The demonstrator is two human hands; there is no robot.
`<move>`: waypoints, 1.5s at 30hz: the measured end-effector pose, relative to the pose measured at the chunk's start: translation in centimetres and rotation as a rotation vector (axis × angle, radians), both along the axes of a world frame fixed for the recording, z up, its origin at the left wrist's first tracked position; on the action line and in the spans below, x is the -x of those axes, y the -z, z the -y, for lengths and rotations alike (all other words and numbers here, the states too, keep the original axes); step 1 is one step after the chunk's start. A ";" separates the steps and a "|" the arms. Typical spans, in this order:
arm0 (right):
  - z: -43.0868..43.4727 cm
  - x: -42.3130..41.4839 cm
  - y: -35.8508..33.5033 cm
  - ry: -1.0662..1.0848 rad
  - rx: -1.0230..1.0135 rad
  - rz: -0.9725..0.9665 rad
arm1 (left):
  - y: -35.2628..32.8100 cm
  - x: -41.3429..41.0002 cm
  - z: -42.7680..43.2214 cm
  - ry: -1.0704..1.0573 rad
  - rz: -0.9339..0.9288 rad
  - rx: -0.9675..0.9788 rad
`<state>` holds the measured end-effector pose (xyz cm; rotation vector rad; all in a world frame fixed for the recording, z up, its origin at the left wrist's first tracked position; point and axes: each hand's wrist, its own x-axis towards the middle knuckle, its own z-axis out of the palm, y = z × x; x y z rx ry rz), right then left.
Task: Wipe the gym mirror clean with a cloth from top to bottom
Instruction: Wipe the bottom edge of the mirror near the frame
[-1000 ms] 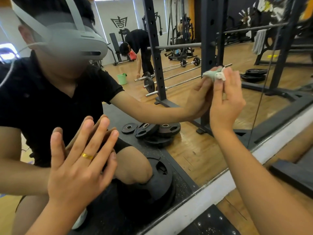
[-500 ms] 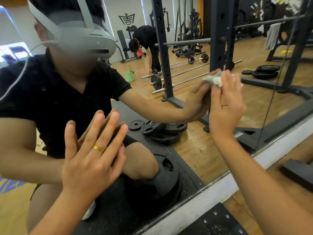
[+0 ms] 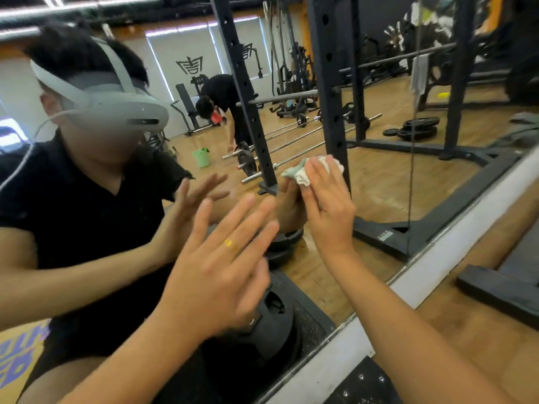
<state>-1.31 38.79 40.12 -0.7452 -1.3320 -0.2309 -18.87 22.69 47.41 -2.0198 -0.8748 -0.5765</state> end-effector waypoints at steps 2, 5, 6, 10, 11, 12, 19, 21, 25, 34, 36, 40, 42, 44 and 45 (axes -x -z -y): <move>-0.2 -0.2 0.2 -0.006 0.020 -0.034 | -1.9 -2.1 -3.5 -0.073 -0.076 -0.003; -1.3 -1.6 0.2 0.007 0.126 -0.212 | -3.6 -3.2 -7.4 -0.196 -0.242 -0.025; -1.9 -2.4 0.1 0.007 0.161 -0.271 | -3.5 -3.2 -8.1 -0.241 -0.305 -0.038; -4.7 -6.3 -0.8 0.021 0.279 -0.426 | -2.4 -2.6 -9.3 -0.343 -0.491 -0.122; -5.2 -6.7 -1.1 0.033 0.300 -0.467 | -2.3 -2.7 -9.4 -0.353 -0.491 -0.131; -5.4 -6.6 -1.3 0.041 0.314 -0.504 | -2.4 -2.7 -9.5 -0.360 -0.492 -0.137; -5.2 -7.2 1.2 0.098 0.320 -0.289 | -2.3 -3.0 -9.5 -0.326 -0.468 -0.138; -7.1 -10.1 0.0 0.175 0.390 -0.394 | -2.3 -3.0 -9.5 -0.327 -0.463 -0.132; -9.1 -13.9 -1.7 0.179 0.471 -0.570 | -2.4 -3.1 -9.6 -0.320 -0.468 -0.146; -7.4 -12.7 1.6 0.136 0.497 -0.493 | -2.5 -3.0 -9.5 -0.309 -0.453 -0.151; -8.3 -13.9 0.5 0.173 0.543 -0.534 | -2.5 -3.0 -9.4 -0.316 -0.460 -0.146; -8.0 -12.9 1.0 0.194 0.543 -0.546 | -2.5 -2.8 -9.5 -0.319 -0.460 -0.150; -7.0 -11.5 2.7 0.181 0.514 -0.528 | -2.6 -2.9 -9.4 -0.321 -0.459 -0.148; -6.0 -10.6 3.9 0.164 0.512 -0.515 | -2.7 -2.9 -9.4 -0.320 -0.462 -0.138; -5.9 -10.6 4.2 0.157 0.526 -0.507 | -2.7 -2.9 -9.4 -0.320 -0.462 -0.137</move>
